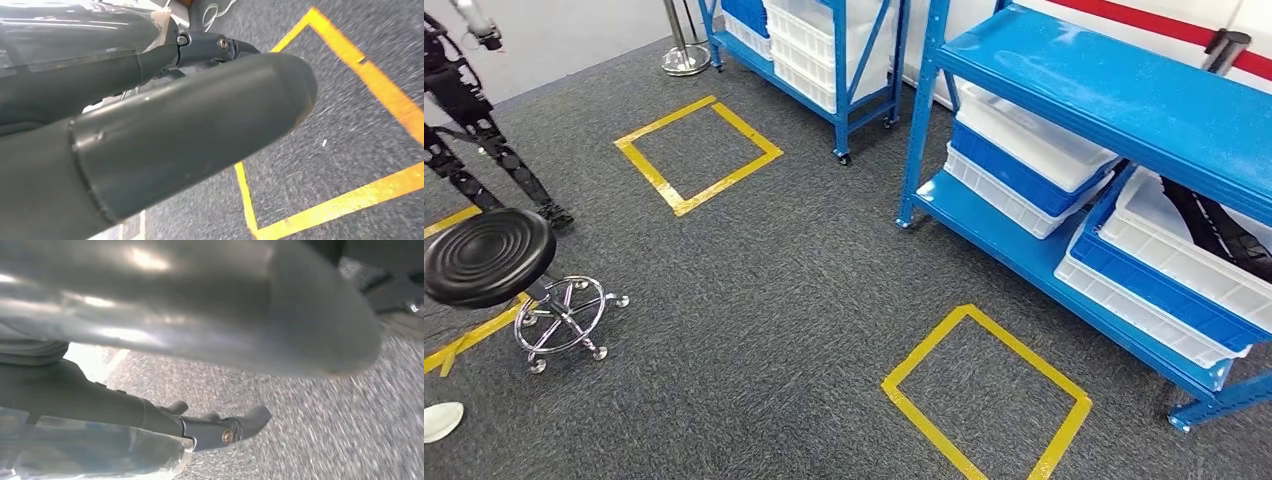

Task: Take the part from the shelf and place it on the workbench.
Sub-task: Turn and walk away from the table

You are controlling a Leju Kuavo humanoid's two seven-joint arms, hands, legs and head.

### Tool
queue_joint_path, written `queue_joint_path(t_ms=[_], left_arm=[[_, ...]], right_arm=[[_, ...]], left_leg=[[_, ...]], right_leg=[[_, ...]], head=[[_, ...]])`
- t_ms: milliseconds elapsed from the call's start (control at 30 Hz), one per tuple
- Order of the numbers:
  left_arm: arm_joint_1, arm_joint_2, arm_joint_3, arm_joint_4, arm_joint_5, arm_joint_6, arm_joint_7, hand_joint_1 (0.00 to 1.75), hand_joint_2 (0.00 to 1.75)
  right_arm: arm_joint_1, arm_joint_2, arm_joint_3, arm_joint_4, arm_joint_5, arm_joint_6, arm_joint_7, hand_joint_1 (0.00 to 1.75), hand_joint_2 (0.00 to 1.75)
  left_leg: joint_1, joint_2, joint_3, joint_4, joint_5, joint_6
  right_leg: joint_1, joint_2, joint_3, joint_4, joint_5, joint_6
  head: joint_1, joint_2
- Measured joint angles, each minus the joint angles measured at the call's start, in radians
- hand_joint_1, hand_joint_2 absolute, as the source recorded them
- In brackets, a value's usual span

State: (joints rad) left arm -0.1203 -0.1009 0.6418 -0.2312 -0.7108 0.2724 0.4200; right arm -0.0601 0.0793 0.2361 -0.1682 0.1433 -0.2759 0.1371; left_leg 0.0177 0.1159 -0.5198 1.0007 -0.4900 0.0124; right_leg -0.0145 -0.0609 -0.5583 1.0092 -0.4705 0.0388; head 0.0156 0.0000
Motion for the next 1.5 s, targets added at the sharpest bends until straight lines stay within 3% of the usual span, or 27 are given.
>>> queue_joint_path(t_ms=[67, 133, 200, 267, 300, 333, 367, 433, 500, 567, 633, 700, 767, 800, 833, 900, 933, 1000, 1067, 1100, 1167, 1233, 1300, 1333, 1367, 1433, 1500], left_arm=[[-0.006, -0.002, 0.000, 0.000, 0.000, 0.001, 0.000, 0.00, 0.00], [-0.009, -0.005, 0.000, -0.001, 0.000, 0.001, 0.000, 0.00, 0.00], [-0.006, -0.004, 0.000, -0.001, 0.000, 0.001, -0.001, 0.00, 0.00], [-0.001, -0.004, 0.000, -0.001, 0.000, 0.001, -0.001, 0.00, 0.00], [0.000, -0.004, 0.000, -0.001, 0.000, 0.001, -0.001, 0.00, 0.00], [0.000, -0.004, 0.000, -0.001, 0.000, 0.001, -0.001, 0.00, 0.00], [0.000, -0.004, 0.000, -0.001, 0.000, 0.001, 0.000, 0.00, 0.00], [0.000, -0.002, 0.000, -0.001, 0.000, 0.001, -0.001, 0.00, 0.00], [-0.003, 0.000, -0.001, -0.001, -0.001, 0.001, -0.001, 0.00, 0.00], [-0.008, 0.000, -0.001, -0.001, -0.005, 0.001, -0.002, 0.00, 0.00], [-0.010, -0.001, -0.001, -0.001, -0.010, 0.002, -0.002, 0.00, 0.00], [-0.005, -0.001, -0.001, -0.001, -0.012, 0.003, -0.002, 0.00, 0.00], [0.000, 0.000, -0.001, -0.001, -0.013, 0.004, -0.002, 0.00, 0.00], [0.001, 0.000, -0.001, -0.001, -0.013, 0.004, -0.002, 0.00, 0.00], [0.001, 0.000, -0.001, -0.001, -0.013, 0.004, -0.002, 0.00, 0.00], [0.001, -0.001, -0.001, -0.001, -0.013, 0.004, -0.002, 0.00, 0.00], [0.002, -0.001, -0.001, -0.001, -0.013, 0.004, -0.002, 0.00, 0.00], [0.001, 0.000, -0.001, -0.001, -0.014, 0.004, -0.002, 0.00, 0.00], [-0.004, -0.001, -0.001, -0.001, -0.016, 0.004, -0.001, 0.00, 0.00], [-0.006, -0.001, -0.001, -0.001, -0.017, 0.003, -0.001, 0.00, 0.00], [-0.008, -0.003, -0.001, -0.001, -0.020, 0.003, -0.001, 0.00, 0.00], [-0.005, -0.002, -0.002, -0.001, -0.021, 0.003, -0.001, 0.00, 0.00], [-0.002, -0.002, -0.002, -0.001, -0.021, 0.002, -0.002, 0.00, 0.00], [-0.002, -0.002, -0.002, 0.000, -0.021, 0.002, -0.002, 0.00, 0.00], [-0.002, -0.002, -0.002, 0.000, -0.021, 0.002, -0.002, 0.00, 0.00], [-0.003, -0.001, -0.002, 0.000, -0.021, 0.001, -0.002, 0.00, 0.00], [-0.003, 0.000, -0.002, 0.000, -0.019, 0.000, -0.002, 0.00, 0.00]], right_arm=[[0.001, -0.001, 0.000, 0.000, 0.000, 0.000, -0.001, 0.00, 0.00], [0.001, 0.000, 0.000, 0.000, 0.000, 0.001, -0.001, 0.00, 0.00], [0.000, 0.001, 0.000, 0.000, 0.000, 0.002, -0.003, 0.00, 0.00], [0.000, 0.002, 0.000, 0.000, 0.000, 0.003, -0.004, 0.00, 0.00], [0.001, 0.002, 0.000, 0.000, 0.000, 0.003, -0.004, 0.00, 0.00], [0.002, 0.002, 0.000, 0.000, 0.000, 0.003, -0.004, 0.00, 0.00], [0.003, 0.002, 0.000, 0.000, 0.000, 0.003, -0.004, 0.00, 0.00], [0.002, 0.004, 0.000, 0.000, 0.001, 0.003, -0.007, 0.00, 0.00], [0.000, 0.008, 0.000, 0.000, 0.003, 0.003, -0.011, 0.00, 0.00], [0.002, 0.010, 0.000, 0.000, 0.005, 0.003, -0.014, 0.00, 0.00], [0.003, 0.011, 0.000, 0.000, 0.007, 0.003, -0.015, 0.00, 0.00], [0.000, 0.011, 0.000, 0.000, 0.010, 0.004, -0.014, 0.00, 0.00], [-0.001, 0.010, 0.000, 0.000, 0.012, 0.005, -0.012, 0.00, 0.00], [-0.001, 0.010, 0.000, 0.000, 0.013, 0.006, -0.009, 0.00, 0.00], [0.001, 0.009, 0.000, 0.000, 0.014, 0.007, -0.007, 0.00, 0.00], [0.003, 0.008, 0.000, 0.000, 0.016, 0.007, -0.003, 0.00, 0.00], [0.003, 0.007, 0.000, 0.000, 0.017, 0.007, -0.003, 0.00, 0.00], [0.000, 0.006, 0.000, 0.000, 0.019, 0.007, -0.004, 0.00, 0.00], [0.001, 0.006, 0.000, 0.000, 0.021, 0.007, -0.006, 0.00, 0.00], [0.003, 0.006, 0.000, 0.000, 0.021, 0.007, -0.008, 0.00, 0.00], [0.003, 0.005, 0.000, 0.000, 0.020, 0.007, -0.012, 0.00, 0.00], [0.002, 0.006, 0.000, 0.000, 0.021, 0.007, -0.015, 0.00, 0.00], [0.003, 0.007, 0.000, 0.000, 0.025, 0.006, -0.015, 0.00, 0.00], [0.004, 0.008, 0.000, 0.000, 0.029, 0.006, -0.015, 0.00, 0.00], [0.005, 0.008, 0.001, 0.000, 0.031, 0.006, -0.015, 0.00, 0.00], [0.004, 0.010, 0.001, 0.000, 0.034, 0.006, -0.018, 0.00, 0.00], [0.004, 0.012, 0.002, 0.000, 0.036, 0.007, -0.025, 0.00, 0.00]], left_leg=[[0.008, 0.007, 0.008, 0.001, -0.005, -0.014], [0.016, -0.040, -0.003, 0.038, -0.038, -0.025], [0.017, -0.100, -0.054, 0.153, -0.107, -0.028], [0.016, -0.116, -0.115, 0.272, -0.150, -0.024], [0.016, -0.117, -0.128, 0.289, -0.143, -0.022], [0.015, -0.120, -0.124, 0.269, -0.116, -0.017], [0.015, -0.127, -0.105, 0.215, -0.077, -0.012], [0.013, -0.166, -0.053, 0.086, -0.010, 0.003], [0.008, -0.189, -0.028, 0.023, 0.007, 0.011], [0.005, -0.169, -0.023, 0.012, 0.009, 0.017], [0.007, -0.145, -0.018, -0.002, 0.018, 0.026], [0.007, -0.115, -0.016, -0.008, 0.020, 0.032], [0.005, -0.083, -0.017, -0.007, 0.019, 0.034], [0.005, -0.069, -0.017, -0.007, 0.018, 0.033], [0.006, -0.057, -0.016, -0.007, 0.017, 0.031], [0.008, -0.033, -0.010, -0.006, 0.012, 0.022], [0.006, -0.023, -0.006, -0.004, 0.007, 0.015], [0.002, -0.003, 0.002, -0.002, 0.000, 0.000], [0.005, 0.016, 0.010, -0.004, -0.003, -0.013], [0.010, 0.013, 0.012, 0.000, -0.009, -0.019], [0.019, -0.033, -0.004, 0.053, -0.053, -0.027], [0.021, -0.093, -0.059, 0.181, -0.124, -0.030], [0.021, -0.113, -0.111, 0.279, -0.152, -0.029], [0.021, -0.115, -0.117, 0.280, -0.135, -0.027], [0.020, -0.116, -0.105, 0.240, -0.101, -0.023], [0.017, -0.121, -0.057, 0.109, -0.026, -0.009], [0.011, -0.125, -0.027, 0.024, 0.005, -0.001]], right_leg=[[-0.001, 0.021, -0.001, -0.003, 0.002, -0.016], [-0.007, 0.043, 0.003, -0.006, 0.006, -0.032], [-0.006, 0.066, 0.004, -0.007, 0.010, -0.044], [0.000, 0.094, 0.003, -0.006, 0.012, -0.048], [0.003, 0.108, 0.004, -0.006, 0.012, -0.048], [0.004, 0.122, 0.006, -0.006, 0.012, -0.048], [0.005, 0.136, 0.008, -0.005, 0.012, -0.048], [0.009, 0.162, 0.009, -0.004, 0.011, -0.046], [0.011, 0.182, 0.003, -0.003, 0.013, -0.039], [0.011, 0.195, -0.007, -0.004, 0.016, -0.027], [0.013, 0.159, -0.028, 0.026, -0.001, -0.022], [0.011, 0.102, -0.080, 0.130, -0.052, -0.026], [0.004, 0.079, -0.139, 0.249, -0.097, -0.023], [0.000, 0.074, -0.149, 0.273, -0.101, -0.016], [-0.005, 0.069, -0.138, 0.256, -0.088, -0.005], [-0.013, 0.038, -0.066, 0.128, -0.039, 0.016], [-0.014, 0.014, -0.028, 0.062, -0.018, 0.020], [-0.010, -0.010, 0.005, 0.000, 0.000, 0.010], [-0.006, 0.011, 0.001, -0.001, 0.002, -0.008], [-0.008, 0.023, 0.001, -0.002, 0.003, -0.015], [-0.013, 0.046, 0.005, -0.006, 0.008, -0.031], [-0.011, 0.068, 0.003, -0.005, 0.011, -0.041], [-0.005, 0.089, 0.003, -0.005, 0.013, -0.045], [-0.003, 0.097, 0.004, -0.004, 0.013, -0.045], [-0.001, 0.105, 0.007, -0.004, 0.013, -0.045], [0.004, 0.116, 0.008, -0.003, 0.012, -0.044], [0.010, 0.121, 0.003, -0.001, 0.011, -0.040]], head=[[-0.001, 0.000], [-0.004, 0.000], [-0.008, 0.000], [-0.008, 0.000], [-0.009, 0.000], [-0.009, 0.000], [-0.009, 0.000], [-0.009, 0.000], [-0.009, 0.000], [-0.009, 0.000], [-0.006, 0.000], [0.000, 0.000], [0.004, 0.000], [0.005, 0.000], [0.006, 0.000], [0.008, 0.000], [0.008, 0.000], [0.005, 0.000], [-0.001, 0.000], [-0.002, 0.000], [-0.006, 0.000], [-0.011, 0.000], [-0.012, 0.000], [-0.013, 0.000], [-0.013, 0.000], [-0.013, 0.000], [-0.014, 0.000]])
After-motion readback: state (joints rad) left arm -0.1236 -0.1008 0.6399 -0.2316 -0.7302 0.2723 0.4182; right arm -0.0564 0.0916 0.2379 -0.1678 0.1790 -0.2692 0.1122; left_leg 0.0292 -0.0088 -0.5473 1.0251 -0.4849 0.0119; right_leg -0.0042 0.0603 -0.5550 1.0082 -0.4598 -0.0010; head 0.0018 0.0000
